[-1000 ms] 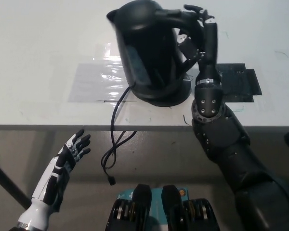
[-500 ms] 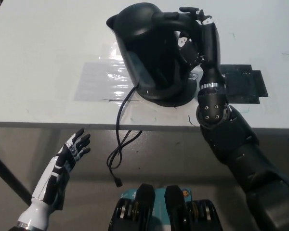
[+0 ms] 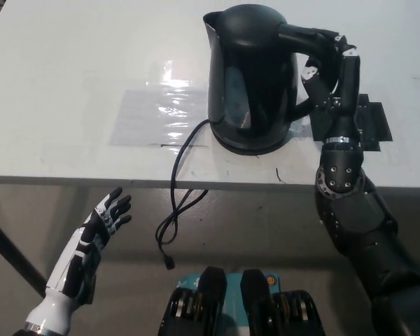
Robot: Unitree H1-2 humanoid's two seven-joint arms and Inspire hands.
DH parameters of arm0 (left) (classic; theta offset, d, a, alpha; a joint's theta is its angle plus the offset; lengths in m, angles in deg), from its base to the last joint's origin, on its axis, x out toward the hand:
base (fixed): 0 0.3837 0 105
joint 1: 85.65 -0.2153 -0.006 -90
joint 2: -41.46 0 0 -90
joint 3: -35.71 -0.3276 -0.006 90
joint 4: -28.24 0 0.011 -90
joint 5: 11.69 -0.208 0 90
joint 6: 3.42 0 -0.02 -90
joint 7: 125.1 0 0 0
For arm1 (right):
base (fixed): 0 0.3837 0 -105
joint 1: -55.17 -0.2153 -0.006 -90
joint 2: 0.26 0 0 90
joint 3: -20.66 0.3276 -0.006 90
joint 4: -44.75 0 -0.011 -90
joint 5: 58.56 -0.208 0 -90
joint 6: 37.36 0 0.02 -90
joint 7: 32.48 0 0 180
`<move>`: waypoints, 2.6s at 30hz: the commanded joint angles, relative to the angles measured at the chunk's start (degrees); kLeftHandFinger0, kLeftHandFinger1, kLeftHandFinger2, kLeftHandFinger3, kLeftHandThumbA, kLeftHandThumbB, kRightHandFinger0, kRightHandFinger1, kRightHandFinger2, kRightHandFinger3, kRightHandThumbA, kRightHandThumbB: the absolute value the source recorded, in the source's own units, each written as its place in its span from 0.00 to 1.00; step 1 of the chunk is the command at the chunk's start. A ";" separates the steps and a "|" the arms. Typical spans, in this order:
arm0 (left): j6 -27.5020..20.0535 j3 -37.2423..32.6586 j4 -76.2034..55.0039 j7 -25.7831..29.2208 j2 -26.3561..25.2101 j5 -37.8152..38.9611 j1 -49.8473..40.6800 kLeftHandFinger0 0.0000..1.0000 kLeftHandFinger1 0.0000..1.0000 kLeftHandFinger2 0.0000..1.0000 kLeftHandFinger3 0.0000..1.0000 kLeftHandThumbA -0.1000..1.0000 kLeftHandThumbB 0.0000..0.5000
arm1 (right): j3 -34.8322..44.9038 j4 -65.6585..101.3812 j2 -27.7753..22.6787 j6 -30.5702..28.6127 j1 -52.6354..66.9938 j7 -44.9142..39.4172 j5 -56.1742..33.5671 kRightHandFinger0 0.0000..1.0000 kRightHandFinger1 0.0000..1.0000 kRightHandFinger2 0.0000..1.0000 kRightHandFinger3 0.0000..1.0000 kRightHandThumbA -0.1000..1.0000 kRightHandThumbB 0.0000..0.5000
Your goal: A kettle and its base are kept separately on the desk infront of the robot and the robot uses its right hand to lift the kettle by its handle and places it on its base to align it correctly.
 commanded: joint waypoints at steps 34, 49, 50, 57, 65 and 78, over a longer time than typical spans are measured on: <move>-1.00 0.64 -0.82 0.29 -0.34 0.41 0.88 1.00 1.00 1.00 1.00 1.00 0.02 | 1.80 5.57 -8.24 13.02 0.72 -45.23 -18.14 1.00 1.00 1.00 1.00 0.67 1.00; -1.57 0.66 -0.49 0.19 -0.46 0.26 0.89 1.00 1.00 1.00 1.00 1.00 0.00 | 12.96 19.30 -8.62 23.48 4.14 -54.97 -37.41 1.00 1.00 1.00 1.00 0.82 1.00; -1.47 0.65 -0.59 0.23 -0.46 0.20 0.80 1.00 1.00 1.00 1.00 1.00 0.00 | 13.80 19.57 -8.73 23.90 4.14 -55.04 -37.96 1.00 1.00 1.00 1.00 0.82 1.00; -1.88 0.62 -0.24 0.24 -0.36 0.10 0.82 1.00 1.00 1.00 1.00 1.00 0.01 | 17.35 19.19 -10.33 23.41 4.51 -57.80 -39.56 1.00 1.00 1.00 1.00 1.00 1.00; -1.94 0.58 -0.11 0.12 -0.47 0.10 1.02 1.00 1.00 1.00 1.00 1.00 0.03 | 21.64 17.14 -11.10 25.49 4.67 -61.64 -43.10 1.00 1.00 1.00 1.00 0.86 1.00; -1.84 0.80 -0.26 0.04 -1.10 -0.15 1.60 1.00 1.00 1.00 1.00 1.00 0.04 | 19.41 60.49 -9.48 18.04 27.59 -49.68 -25.68 1.00 1.00 1.00 1.00 1.00 1.00</move>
